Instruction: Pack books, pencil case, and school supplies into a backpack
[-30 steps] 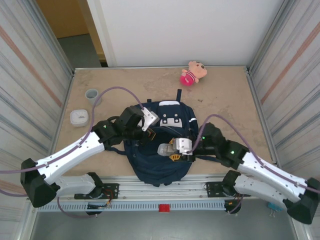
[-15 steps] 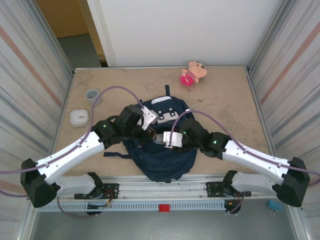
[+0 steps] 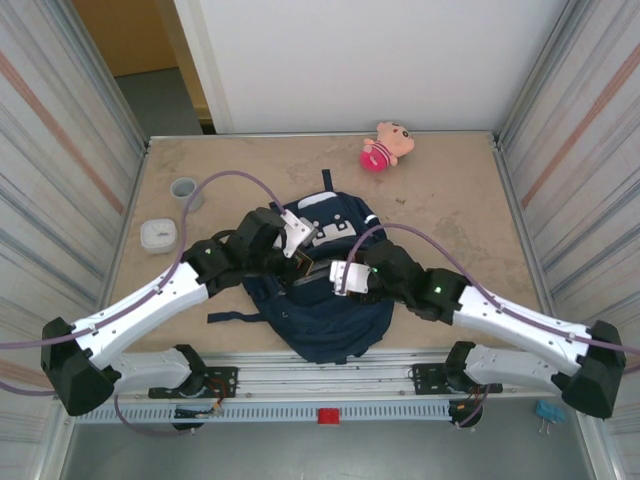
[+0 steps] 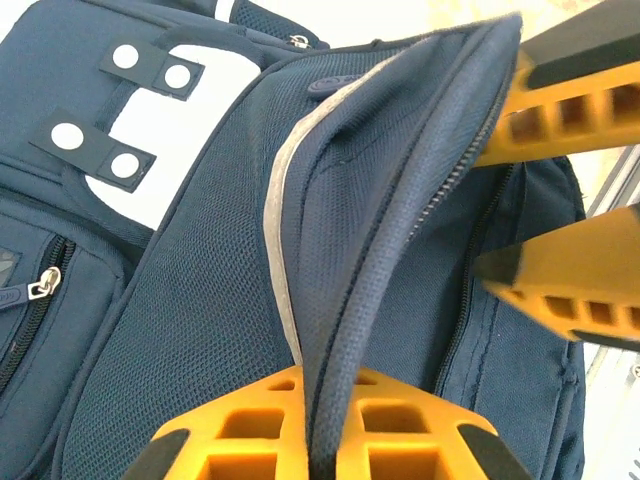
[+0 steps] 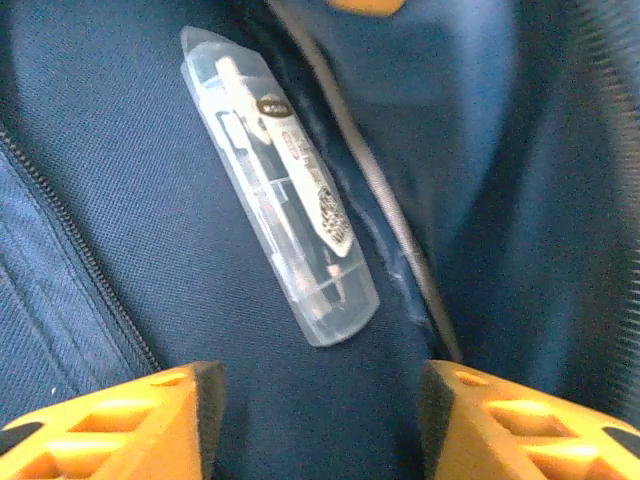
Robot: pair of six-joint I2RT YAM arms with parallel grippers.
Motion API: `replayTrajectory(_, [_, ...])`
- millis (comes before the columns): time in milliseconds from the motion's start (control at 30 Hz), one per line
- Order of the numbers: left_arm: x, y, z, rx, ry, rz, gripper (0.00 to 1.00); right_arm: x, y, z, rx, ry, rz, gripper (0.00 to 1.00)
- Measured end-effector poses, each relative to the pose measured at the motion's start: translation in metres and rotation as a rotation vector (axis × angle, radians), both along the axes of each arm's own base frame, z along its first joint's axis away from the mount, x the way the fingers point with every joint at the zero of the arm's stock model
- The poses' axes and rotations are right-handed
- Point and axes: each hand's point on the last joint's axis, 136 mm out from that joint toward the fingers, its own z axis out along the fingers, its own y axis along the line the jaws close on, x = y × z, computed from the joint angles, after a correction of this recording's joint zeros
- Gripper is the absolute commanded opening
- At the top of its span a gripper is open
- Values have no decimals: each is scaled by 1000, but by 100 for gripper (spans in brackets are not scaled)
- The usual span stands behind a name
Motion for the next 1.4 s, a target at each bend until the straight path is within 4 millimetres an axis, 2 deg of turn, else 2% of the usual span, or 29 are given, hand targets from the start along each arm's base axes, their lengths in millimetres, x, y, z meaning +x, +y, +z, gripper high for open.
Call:
replayTrajectory(167, [0,-2,-3,-10,5,-2,0,-20,-12,21,219,57,-35,56])
replayTrajectory(267, [-2,-3,-9,-15,13,-12,0,-27,-19,28,319,86,-51,66])
replayTrajectory(400, [-4,-7,-12,-27,6,-41,0,-19,-28,44,418,62,-87,76])
replayTrajectory(500, [-6,-9,-11,-31,-7,-72,0,-10,-26,55,467,43,-79,78])
replayTrajectory(567, [-7,-10,-11,-31,-16,-89,0,-3,-21,52,461,57,-61,76])
replayTrajectory(700, [-9,-13,-12,-28,-35,-128,0,10,-2,34,411,145,-10,66])
replayTrajectory(733, [-10,-13,-13,-26,-40,-136,0,12,3,28,401,175,9,60])
replayTrajectory(800, [-10,-15,-14,-22,-45,-148,0,14,12,22,388,216,48,37])
replayTrajectory(833, [-11,-16,-15,-20,-48,-153,0,14,16,20,386,237,67,19])
replayTrajectory(867, [-11,-16,-15,-18,-49,-156,1,15,19,20,386,254,87,5])
replayTrajectory(900, [-11,-15,-16,-16,-50,-157,4,16,20,20,388,266,100,0])
replayTrajectory(967, [-10,-16,-14,-19,-57,-155,15,21,20,23,401,288,121,0])
replayTrajectory(1067, [-6,-18,-9,-35,-81,-143,40,25,16,25,422,318,135,0])
replayTrajectory(1133, [-4,-18,-3,-52,-103,-129,50,27,13,25,436,335,143,0])
replayTrajectory(1267, [-6,-6,6,-87,-141,-84,63,31,11,25,457,368,155,0])
replayTrajectory(1400, [-12,10,0,-111,-139,-29,68,39,13,28,473,396,166,0])
